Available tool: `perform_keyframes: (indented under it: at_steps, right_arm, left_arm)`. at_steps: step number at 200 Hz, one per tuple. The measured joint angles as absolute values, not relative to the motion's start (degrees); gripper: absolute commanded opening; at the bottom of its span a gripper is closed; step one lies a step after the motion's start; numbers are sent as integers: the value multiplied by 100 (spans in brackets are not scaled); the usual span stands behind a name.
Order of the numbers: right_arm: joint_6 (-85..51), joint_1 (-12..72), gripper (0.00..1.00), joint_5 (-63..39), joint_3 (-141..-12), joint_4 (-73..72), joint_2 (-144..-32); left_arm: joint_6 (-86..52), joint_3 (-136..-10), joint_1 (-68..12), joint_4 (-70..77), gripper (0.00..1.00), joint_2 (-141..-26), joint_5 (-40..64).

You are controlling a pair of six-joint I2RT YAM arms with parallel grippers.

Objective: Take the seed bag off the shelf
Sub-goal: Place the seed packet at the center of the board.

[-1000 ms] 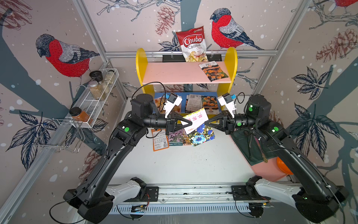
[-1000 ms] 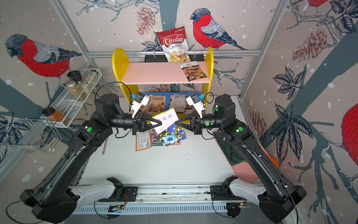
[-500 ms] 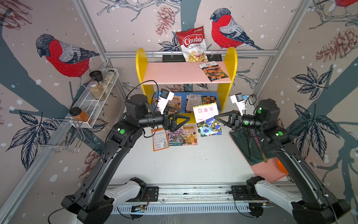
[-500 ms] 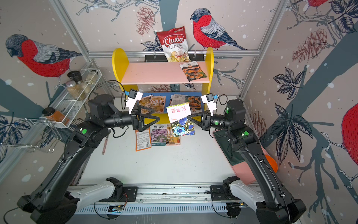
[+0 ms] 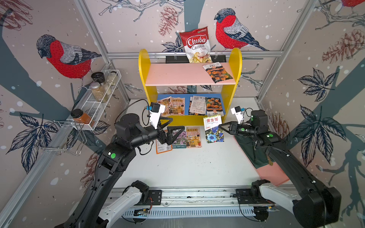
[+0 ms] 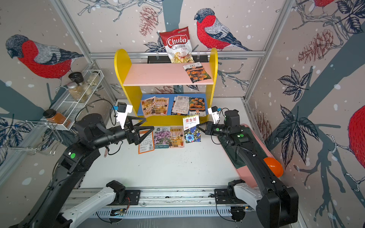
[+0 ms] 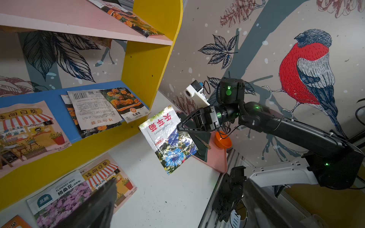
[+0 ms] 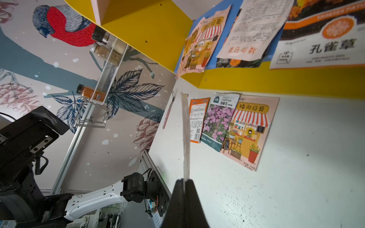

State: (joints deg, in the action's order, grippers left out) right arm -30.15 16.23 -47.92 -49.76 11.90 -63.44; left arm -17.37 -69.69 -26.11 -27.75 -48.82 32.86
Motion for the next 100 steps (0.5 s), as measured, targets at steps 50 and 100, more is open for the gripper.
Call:
perform_keyframes:
  at_steps: [50, 100]
  right_arm:
    - [-3024, 1903, 0, -4268, -4659, 880, -7013]
    - [-2987, 2038, 0, -3935, -4613, 534, -7909]
  left_arm:
    - [-1868, -6716, -2611, -2709, 99, -4888, 3284]
    - [-1975, -6543, -2611, -2550, 99, -4783, 3293]
